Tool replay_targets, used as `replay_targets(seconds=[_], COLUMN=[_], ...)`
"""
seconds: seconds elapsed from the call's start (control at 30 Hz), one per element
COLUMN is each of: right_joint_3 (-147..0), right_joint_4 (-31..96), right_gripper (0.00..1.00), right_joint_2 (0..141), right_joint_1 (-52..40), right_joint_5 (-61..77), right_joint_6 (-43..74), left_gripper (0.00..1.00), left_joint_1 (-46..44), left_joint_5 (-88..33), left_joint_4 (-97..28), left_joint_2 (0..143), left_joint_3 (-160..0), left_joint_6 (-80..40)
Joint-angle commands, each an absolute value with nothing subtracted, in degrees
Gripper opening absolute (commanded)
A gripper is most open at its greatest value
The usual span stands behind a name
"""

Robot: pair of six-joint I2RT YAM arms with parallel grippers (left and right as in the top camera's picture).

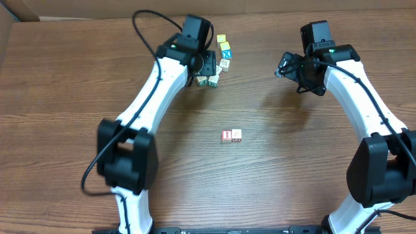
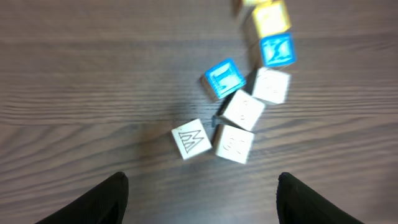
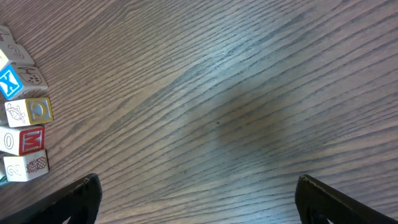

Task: Flip 4 blocks
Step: 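Raise the left gripper and move it over the block cluster, then lower the left gripper and grasp the yellow-edged 'W' block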

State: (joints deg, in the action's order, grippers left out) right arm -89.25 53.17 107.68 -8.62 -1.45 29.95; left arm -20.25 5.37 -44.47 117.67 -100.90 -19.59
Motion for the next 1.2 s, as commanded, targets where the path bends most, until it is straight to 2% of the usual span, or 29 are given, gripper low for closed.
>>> replay_targets(seconds=[0.0, 0.33, 0.57, 0.7, 0.93, 1.17], right_joint_3=[-90.1, -90.1, -90.1, -90.1, -90.1, -90.1], right_joint_4=[53.1, 53.1, 53.1, 53.1, 53.1, 53.1], right_gripper=[1.00, 1.00, 1.00, 1.00, 1.00, 1.00], right_joint_2=[107.5, 107.5, 107.5, 107.5, 107.5, 107.5], right_joint_1=[-8.6, -8.6, -8.6, -8.6, -8.6, -8.6], right_joint_5=[-1.4, -1.4, -1.4, -1.4, -1.4, -1.4], right_joint_6=[29.7, 29.7, 29.7, 29.8, 29.7, 29.7], left_gripper=[0.69, 0.61, 0.58, 0.50, 0.43, 0.46], left_joint_1=[-20.3, -18.7, -17.9, -17.9, -17.9, -17.9], left_joint_5=[6.4, 6.6, 6.5, 6.4, 6.5, 6.3], left_joint_4=[-43.0, -40.7, -40.7, -42.0, -41.3, -40.9], left_joint_2=[122.7, 128.9, 129.4, 129.5, 129.7, 129.7], left_joint_3=[-101.7, -101.7, -101.7, -101.4, -99.5, -99.5], left_joint_6=[-21.6, -30.3, -30.9, -30.9, -31.6, -31.3])
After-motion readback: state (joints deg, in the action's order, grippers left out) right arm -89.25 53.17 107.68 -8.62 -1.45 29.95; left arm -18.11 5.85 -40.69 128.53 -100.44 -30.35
